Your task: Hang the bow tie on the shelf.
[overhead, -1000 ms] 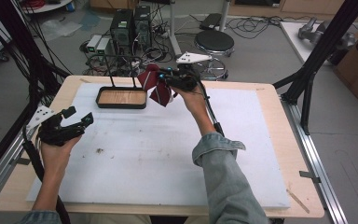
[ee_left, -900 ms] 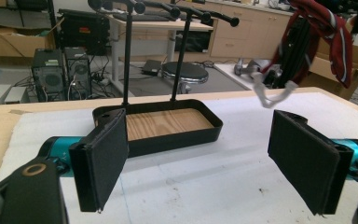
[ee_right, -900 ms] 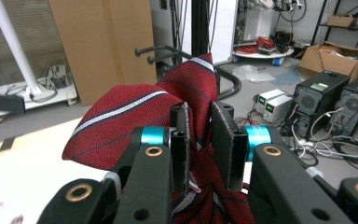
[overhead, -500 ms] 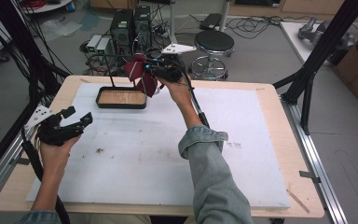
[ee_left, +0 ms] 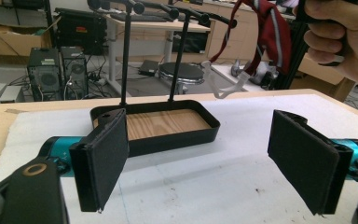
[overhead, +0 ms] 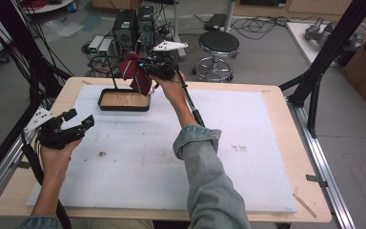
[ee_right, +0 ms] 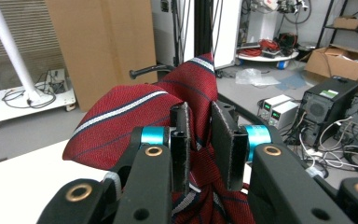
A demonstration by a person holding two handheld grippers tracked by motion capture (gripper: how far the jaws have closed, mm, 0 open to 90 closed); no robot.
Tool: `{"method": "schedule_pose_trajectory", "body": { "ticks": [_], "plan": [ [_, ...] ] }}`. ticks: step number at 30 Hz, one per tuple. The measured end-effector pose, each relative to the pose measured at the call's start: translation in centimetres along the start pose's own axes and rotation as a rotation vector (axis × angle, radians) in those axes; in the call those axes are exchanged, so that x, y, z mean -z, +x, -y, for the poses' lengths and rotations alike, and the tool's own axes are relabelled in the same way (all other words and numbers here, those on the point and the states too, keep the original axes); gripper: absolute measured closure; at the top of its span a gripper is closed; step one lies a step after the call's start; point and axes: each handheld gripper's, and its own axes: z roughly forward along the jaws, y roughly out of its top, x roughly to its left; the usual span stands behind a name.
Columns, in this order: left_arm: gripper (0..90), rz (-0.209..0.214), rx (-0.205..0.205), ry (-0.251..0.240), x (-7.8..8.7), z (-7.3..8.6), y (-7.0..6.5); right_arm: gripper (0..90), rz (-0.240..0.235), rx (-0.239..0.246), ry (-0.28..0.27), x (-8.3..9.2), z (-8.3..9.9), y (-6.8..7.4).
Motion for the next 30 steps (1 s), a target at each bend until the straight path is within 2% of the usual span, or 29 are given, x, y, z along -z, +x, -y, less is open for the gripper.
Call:
{"method": "schedule_pose_trajectory", "body": {
  "ticks": [3,9,12,16,18,23,27,30],
  "plan": [
    [20.6,0.003,-0.001,0.004,0.0,0.0,0.0,77.4,0.016,-0.014,-0.001,-0.4,-0.1,-0.4],
    [21.0,0.013,-0.009,0.013,-0.2,0.1,-0.1,77.3,0.090,-0.055,0.023,-0.3,0.1,-2.1],
    [21.0,0.015,-0.010,0.015,-0.2,0.2,-0.2,77.2,0.126,-0.053,0.064,0.0,0.5,-2.8],
    [21.0,0.017,-0.009,0.016,-0.3,0.2,-0.3,77.2,0.138,-0.070,0.067,0.4,1.0,-3.4],
    [21.0,0.018,-0.011,0.016,-0.3,0.2,-0.3,77.1,0.150,-0.068,0.091,0.5,1.4,-3.6],
    [21.0,0.018,-0.009,0.017,-0.3,0.3,-0.3,76.5,0.143,-0.075,0.133,0.8,2.6,-4.5],
    [21.0,0.021,-0.011,0.025,-0.5,0.4,-0.3,76.3,0.130,-0.060,0.178,0.4,3.2,-4.5],
    [21.0,0.025,-0.014,0.028,-0.6,0.4,-0.4,76.1,0.099,-0.047,0.211,-0.2,3.6,-4.4]
  ]
}}
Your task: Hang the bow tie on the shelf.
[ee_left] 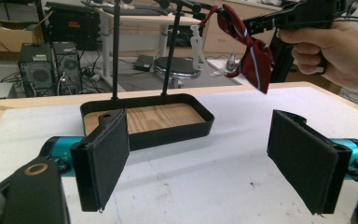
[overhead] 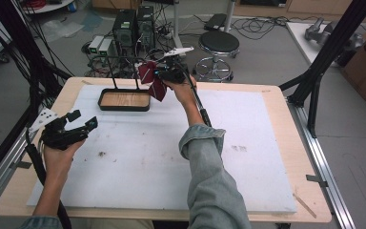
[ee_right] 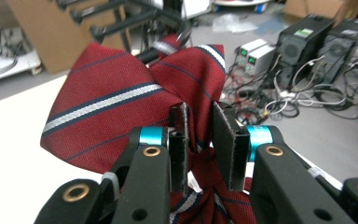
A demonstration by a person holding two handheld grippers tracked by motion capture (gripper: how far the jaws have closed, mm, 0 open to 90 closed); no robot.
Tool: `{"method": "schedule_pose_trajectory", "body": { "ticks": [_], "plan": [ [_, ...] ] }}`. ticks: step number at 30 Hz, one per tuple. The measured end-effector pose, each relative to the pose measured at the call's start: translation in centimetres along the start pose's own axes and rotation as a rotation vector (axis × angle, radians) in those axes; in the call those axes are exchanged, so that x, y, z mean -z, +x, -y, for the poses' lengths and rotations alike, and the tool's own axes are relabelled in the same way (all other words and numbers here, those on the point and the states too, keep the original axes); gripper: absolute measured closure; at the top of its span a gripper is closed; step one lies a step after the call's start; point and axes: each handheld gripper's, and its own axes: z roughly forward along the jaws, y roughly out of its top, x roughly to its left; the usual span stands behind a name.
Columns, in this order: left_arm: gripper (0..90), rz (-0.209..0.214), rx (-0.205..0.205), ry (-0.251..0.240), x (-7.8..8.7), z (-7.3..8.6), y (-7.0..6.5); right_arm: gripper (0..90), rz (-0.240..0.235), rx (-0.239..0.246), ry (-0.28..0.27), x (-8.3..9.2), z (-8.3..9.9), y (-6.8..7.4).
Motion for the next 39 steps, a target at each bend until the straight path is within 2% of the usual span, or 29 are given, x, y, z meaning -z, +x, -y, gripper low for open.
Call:
{"method": "schedule_pose_trajectory", "body": {
  "ticks": [4,9,16,23,29,35,39],
  "plan": [
    [21.0,-0.001,0.002,-0.003,0.0,0.0,0.1,72.5,-0.013,0.005,0.027,-0.6,0.3,0.2],
    [21.0,-0.003,0.004,-0.004,0.1,0.0,0.1,67.4,-0.004,0.010,0.030,-0.7,0.3,0.4],
    [21.0,-0.003,0.005,-0.002,-0.1,0.0,0.1,54.5,0.030,-0.008,-0.006,0.9,0.0,-0.2],
    [20.9,0.001,-0.004,0.007,-0.4,0.1,-0.1,40.9,0.086,-0.038,-0.055,4.0,0.4,-1.9],
    [21.0,0.001,-0.006,0.011,-0.7,0.2,-0.2,27.8,0.124,-0.097,-0.107,7.4,1.0,-3.9],
    [21.0,0.008,-0.011,0.020,-1.2,0.3,-0.3,18.6,0.214,-0.134,-0.200,11.6,1.6,-5.4],
    [21.0,0.011,-0.010,0.019,-1.6,0.3,-0.4,14.2,0.260,-0.138,-0.225,14.3,2.2,-6.3]
  ]
}}
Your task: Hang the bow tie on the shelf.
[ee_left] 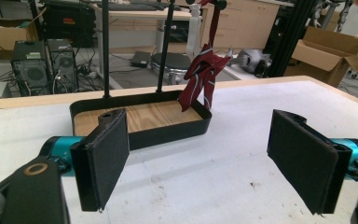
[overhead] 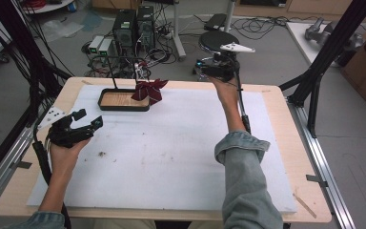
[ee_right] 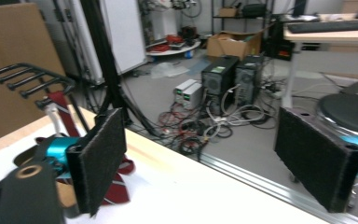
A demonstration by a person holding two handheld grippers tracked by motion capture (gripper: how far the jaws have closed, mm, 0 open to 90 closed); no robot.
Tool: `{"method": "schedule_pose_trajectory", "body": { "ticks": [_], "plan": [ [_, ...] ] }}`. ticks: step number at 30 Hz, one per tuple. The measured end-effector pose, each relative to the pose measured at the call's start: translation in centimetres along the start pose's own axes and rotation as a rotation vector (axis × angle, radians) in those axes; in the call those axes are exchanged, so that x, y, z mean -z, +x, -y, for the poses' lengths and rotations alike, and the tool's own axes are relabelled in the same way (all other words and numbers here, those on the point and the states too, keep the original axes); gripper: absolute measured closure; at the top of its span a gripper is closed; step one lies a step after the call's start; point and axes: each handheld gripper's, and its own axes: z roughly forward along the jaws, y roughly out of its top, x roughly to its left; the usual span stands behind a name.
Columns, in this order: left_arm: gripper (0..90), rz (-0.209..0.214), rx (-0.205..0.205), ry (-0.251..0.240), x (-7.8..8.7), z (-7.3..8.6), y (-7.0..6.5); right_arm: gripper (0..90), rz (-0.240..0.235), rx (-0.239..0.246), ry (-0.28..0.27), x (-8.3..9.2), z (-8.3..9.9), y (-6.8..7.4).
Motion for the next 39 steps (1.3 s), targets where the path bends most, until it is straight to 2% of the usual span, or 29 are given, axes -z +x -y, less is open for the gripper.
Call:
{"method": "schedule_pose_trajectory", "body": {
  "ticks": [6,12,20,24,26,29,31,34,39],
  "plan": [
    [21.0,0.001,0.001,0.003,-0.4,0.1,0.0,12.3,0.044,0.000,-0.040,3.9,0.2,-2.3],
    [20.9,0.004,0.000,0.011,-0.8,0.2,-0.1,11.7,0.084,-0.029,-0.064,7.3,0.7,-4.6],
    [20.7,-0.008,-0.001,0.021,-0.6,0.4,0.0,11.4,0.122,-0.051,-0.102,11.4,1.0,-6.6],
    [20.7,-0.010,-0.004,0.019,-0.4,0.3,0.1,11.4,0.130,-0.055,-0.150,13.4,1.1,-6.9],
    [20.7,-0.011,-0.003,0.021,-0.4,0.4,0.0,11.4,0.133,-0.053,-0.157,14.2,1.4,-7.0],
    [20.7,-0.012,-0.003,0.025,-0.4,0.5,0.0,10.4,0.131,-0.068,-0.126,15.3,1.7,-7.2],
    [20.7,-0.014,-0.005,0.027,-0.4,0.5,0.0,10.4,0.132,-0.069,-0.184,16.3,2.4,-7.1],
    [20.7,-0.016,-0.005,0.028,-0.4,0.6,0.0,10.4,0.134,-0.083,-0.189,17.5,3.2,-7.0],
    [20.6,-0.017,-0.004,0.034,-0.4,0.7,-0.1,10.4,0.154,-0.065,-0.200,19.1,4.8,-6.7]
  ]
}}
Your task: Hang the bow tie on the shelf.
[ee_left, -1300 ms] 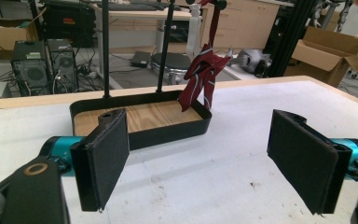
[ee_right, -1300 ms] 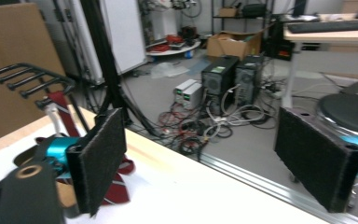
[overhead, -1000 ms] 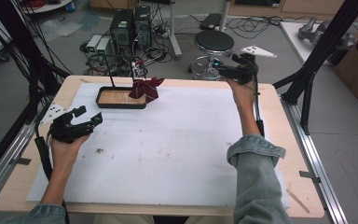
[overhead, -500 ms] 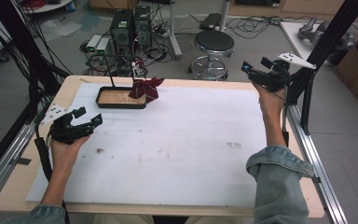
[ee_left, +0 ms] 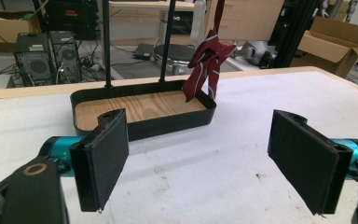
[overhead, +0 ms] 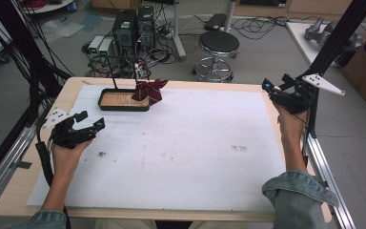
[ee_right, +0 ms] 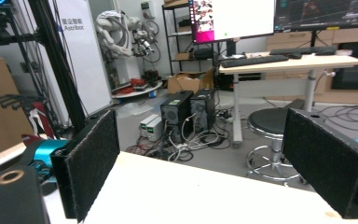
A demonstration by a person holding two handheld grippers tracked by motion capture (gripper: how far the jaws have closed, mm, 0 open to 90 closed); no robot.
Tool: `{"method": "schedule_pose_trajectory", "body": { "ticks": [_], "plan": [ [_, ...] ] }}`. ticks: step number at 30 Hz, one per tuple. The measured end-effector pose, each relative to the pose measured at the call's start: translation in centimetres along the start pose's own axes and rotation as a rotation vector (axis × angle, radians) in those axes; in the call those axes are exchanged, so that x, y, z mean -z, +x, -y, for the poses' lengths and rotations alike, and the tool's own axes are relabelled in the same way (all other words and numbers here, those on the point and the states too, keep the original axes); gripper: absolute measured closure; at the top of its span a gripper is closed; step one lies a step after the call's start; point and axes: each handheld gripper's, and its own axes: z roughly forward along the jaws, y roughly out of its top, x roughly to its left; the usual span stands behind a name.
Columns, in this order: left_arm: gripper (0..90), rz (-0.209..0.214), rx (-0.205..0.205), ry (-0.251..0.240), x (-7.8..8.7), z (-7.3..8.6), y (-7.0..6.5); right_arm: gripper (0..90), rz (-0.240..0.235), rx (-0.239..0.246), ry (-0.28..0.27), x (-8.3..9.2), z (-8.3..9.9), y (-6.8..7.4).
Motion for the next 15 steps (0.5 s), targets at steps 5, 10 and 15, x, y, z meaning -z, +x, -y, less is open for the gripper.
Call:
{"method": "schedule_pose_trajectory", "body": {
  "ticks": [5,10,15],
  "plan": [
    [20.7,-0.001,-0.003,0.003,-0.1,0.1,0.0,10.4,0.029,0.029,-0.019,1.7,1.3,0.3],
    [20.6,-0.002,-0.009,0.007,0.0,0.1,-0.1,10.4,0.044,0.032,-0.028,3.3,2.7,0.6],
    [20.6,-0.005,-0.009,0.007,0.0,0.1,-0.2,10.4,0.053,0.038,-0.060,4.9,3.8,1.1]
  ]
}}
